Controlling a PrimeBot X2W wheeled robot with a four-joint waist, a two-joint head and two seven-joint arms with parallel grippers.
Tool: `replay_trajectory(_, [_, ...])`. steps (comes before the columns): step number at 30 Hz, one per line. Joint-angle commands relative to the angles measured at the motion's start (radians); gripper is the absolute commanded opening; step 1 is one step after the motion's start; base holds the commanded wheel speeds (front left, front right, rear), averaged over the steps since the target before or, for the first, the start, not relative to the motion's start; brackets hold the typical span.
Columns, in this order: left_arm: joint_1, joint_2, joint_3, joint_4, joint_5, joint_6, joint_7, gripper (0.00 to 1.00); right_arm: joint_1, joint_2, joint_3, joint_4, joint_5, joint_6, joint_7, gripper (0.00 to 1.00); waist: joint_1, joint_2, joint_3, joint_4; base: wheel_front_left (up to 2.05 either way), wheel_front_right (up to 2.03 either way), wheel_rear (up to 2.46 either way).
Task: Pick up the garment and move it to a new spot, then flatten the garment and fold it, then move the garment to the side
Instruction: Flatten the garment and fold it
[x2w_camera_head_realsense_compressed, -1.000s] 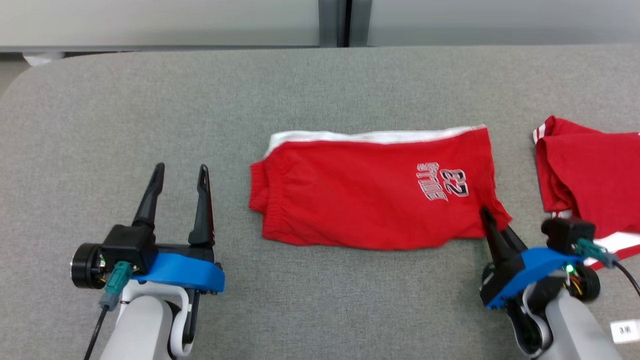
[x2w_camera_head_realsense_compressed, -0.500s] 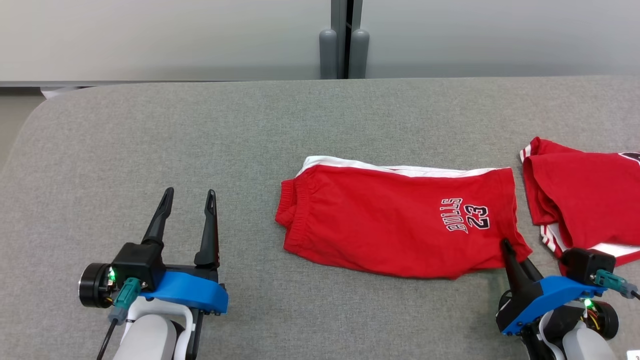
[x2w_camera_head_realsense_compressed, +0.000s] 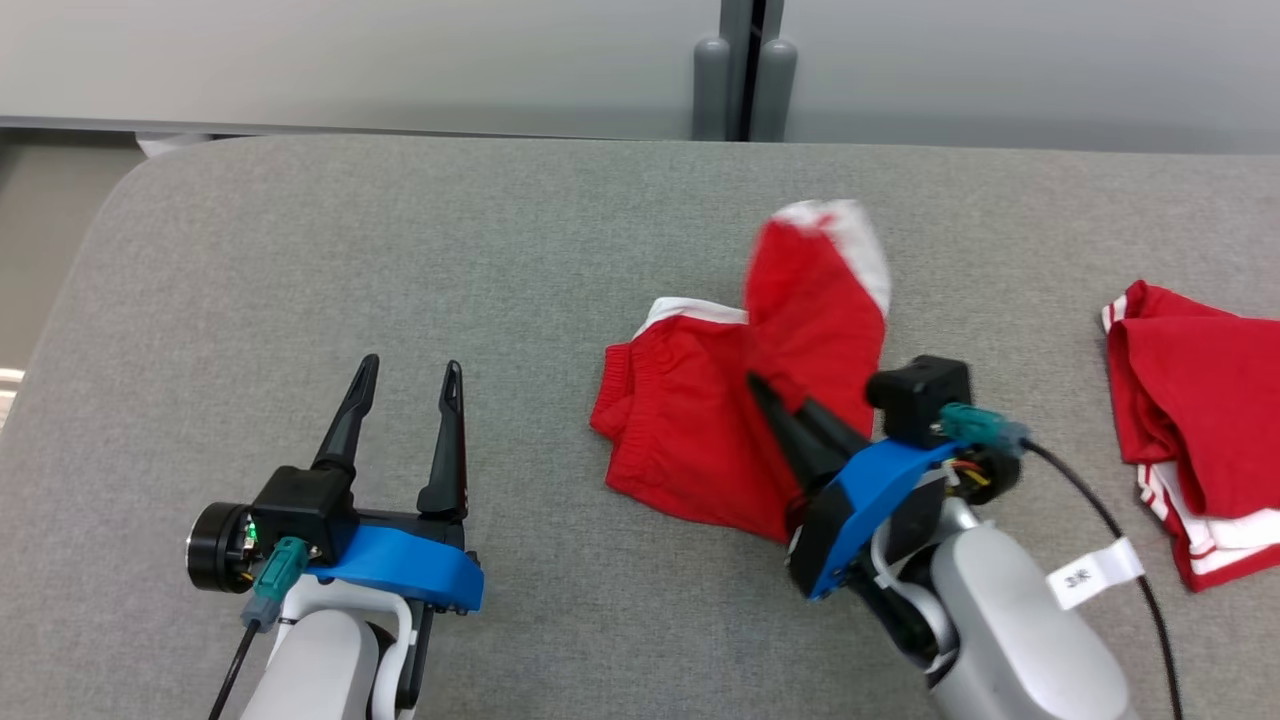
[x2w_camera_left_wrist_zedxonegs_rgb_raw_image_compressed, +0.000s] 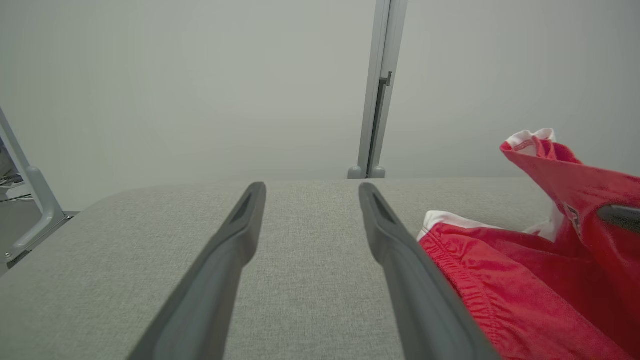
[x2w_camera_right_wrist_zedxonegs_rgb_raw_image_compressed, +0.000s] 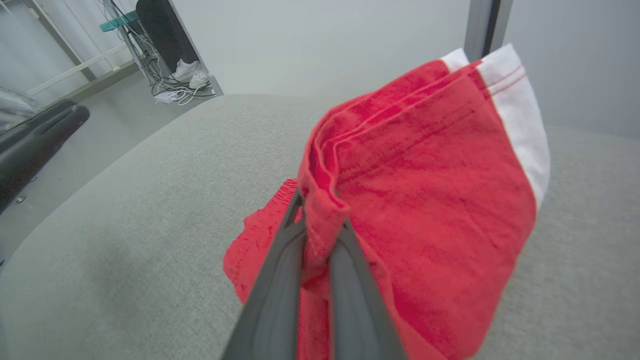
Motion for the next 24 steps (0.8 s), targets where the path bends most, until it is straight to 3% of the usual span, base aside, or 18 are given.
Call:
replay_trajectory(1, [-0.018,-0.004,-0.002,0.004,-0.002,-0.002,-0.004,1.0,-0.019,0.003,0.042,0.012,0.025,0.0,-0.008,0.0,-0.0001,0.0001,0.009,0.014,0.0,0.0,0.0])
replay_trajectory(8, [-0.022,-0.016,-0.003,0.016,-0.011,-0.001,-0.009,1.0,-0.013,0.008,0.249,0.086,0.144,0.0,-0.042,0.0,-0.0001,0.0001,0.028,0.045,0.0,0.0,0.0])
replay_trajectory(12, [-0.022,-0.017,0.003,0.02,-0.01,0.0,-0.012,1.0,-0.024,0.008,0.306,0.131,0.171,0.0,-0.068,0.01,-0.0001,0.0001,0.036,0.048,0.0,0.0,0.0])
replay_trajectory(13, [-0.023,-0.016,0.004,0.021,-0.01,0.0,-0.012,1.0,-0.03,0.008,0.312,0.141,0.175,0.0,-0.076,0.44,-0.0001,0.0001,0.037,0.048,0.0,0.0,0.0])
replay_trajectory(14, [-0.024,-0.016,0.005,0.022,-0.01,0.0,-0.012,1.0,-0.035,0.008,0.314,0.15,0.176,0.0,-0.085,0.98,-0.0001,0.0001,0.039,0.046,0.0,0.0,0.0])
replay_trajectory(20, [-0.018,-0.015,0.012,0.026,-0.007,0.005,-0.012,1.0,-0.068,0.009,0.325,0.136,0.127,0.0,-0.214,1.0,-0.0001,0.0001,0.033,0.029,0.0,0.0,0.0])
replay_trajectory(24, [-0.002,-0.008,0.016,0.028,-0.004,0.009,-0.013,1.0,-0.06,0.006,0.259,0.091,0.076,0.0,-0.281,1.0,-0.0001,0.0001,0.016,0.009,0.0,0.0,0.0])
